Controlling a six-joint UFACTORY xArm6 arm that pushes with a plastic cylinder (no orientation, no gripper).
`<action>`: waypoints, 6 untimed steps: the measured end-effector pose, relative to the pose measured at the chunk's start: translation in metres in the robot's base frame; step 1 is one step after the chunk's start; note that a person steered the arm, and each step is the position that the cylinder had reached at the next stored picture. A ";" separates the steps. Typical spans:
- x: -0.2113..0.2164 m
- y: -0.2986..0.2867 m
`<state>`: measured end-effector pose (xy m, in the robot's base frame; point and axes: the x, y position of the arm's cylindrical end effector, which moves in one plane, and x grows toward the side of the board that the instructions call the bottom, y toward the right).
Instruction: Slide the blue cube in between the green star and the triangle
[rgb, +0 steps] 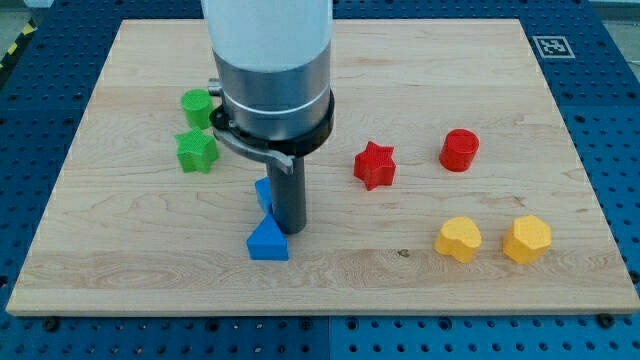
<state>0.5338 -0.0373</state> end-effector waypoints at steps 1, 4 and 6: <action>-0.008 0.015; -0.039 0.007; -0.039 -0.032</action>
